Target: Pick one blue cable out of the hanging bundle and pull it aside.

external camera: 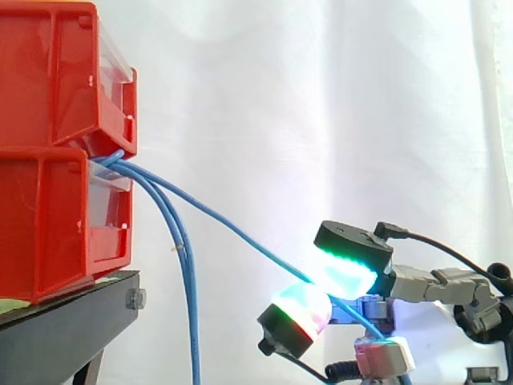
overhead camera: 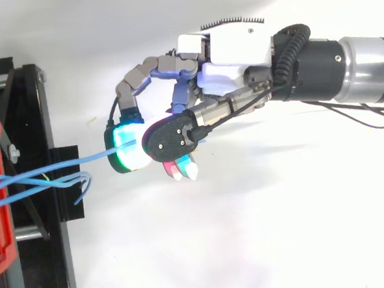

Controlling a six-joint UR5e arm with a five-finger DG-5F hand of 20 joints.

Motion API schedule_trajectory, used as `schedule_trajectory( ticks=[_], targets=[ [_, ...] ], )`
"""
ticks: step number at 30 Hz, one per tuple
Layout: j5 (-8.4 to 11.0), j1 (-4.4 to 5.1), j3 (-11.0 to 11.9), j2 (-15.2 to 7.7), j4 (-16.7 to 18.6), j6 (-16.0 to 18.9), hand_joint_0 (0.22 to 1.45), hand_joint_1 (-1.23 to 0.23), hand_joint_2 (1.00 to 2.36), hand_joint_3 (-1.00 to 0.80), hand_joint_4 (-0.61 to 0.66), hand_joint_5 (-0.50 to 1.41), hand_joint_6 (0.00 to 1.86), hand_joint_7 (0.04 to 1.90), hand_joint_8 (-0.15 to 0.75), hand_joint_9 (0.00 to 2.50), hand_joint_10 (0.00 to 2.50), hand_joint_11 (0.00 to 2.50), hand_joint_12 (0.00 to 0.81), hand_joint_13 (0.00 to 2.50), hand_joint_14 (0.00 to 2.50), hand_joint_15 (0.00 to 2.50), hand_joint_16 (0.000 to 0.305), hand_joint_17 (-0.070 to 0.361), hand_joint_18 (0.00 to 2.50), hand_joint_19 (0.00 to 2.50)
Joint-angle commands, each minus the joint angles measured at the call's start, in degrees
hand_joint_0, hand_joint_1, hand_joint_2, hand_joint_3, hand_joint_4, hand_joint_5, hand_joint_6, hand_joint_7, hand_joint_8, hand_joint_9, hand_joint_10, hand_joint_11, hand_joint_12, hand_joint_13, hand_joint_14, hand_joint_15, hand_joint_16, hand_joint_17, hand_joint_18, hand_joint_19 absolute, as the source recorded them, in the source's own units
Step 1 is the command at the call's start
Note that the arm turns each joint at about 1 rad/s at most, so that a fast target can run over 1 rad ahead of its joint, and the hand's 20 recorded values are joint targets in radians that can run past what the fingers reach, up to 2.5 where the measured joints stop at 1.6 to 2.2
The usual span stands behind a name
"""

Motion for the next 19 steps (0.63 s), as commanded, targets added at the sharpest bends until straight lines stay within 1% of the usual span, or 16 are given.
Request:
schedule_trajectory(
  ticks=[1, 19],
  targets=[
    [0.0, -0.02, 0.0, -0.04, 0.0, 0.0, 0.6, -0.89, 1.56, 0.0, -0.53, -0.04, 0.92, 1.22, 0.178, 1.5, 0.02, 0.62, 0.264, 1.2, 0.02, 0.72, 0.048, 0.108, 0.9, 0.53],
    [0.0, 0.06, 0.0, -0.04, 0.0, 0.0, 0.61, -0.89, 1.55, 0.0, -0.53, -0.04, 0.92, 1.22, 0.181, 1.49, 0.02, 0.63, 0.265, 1.2, 0.03, 0.72, 0.048, 0.107, 0.9, 0.52]
  ],
)
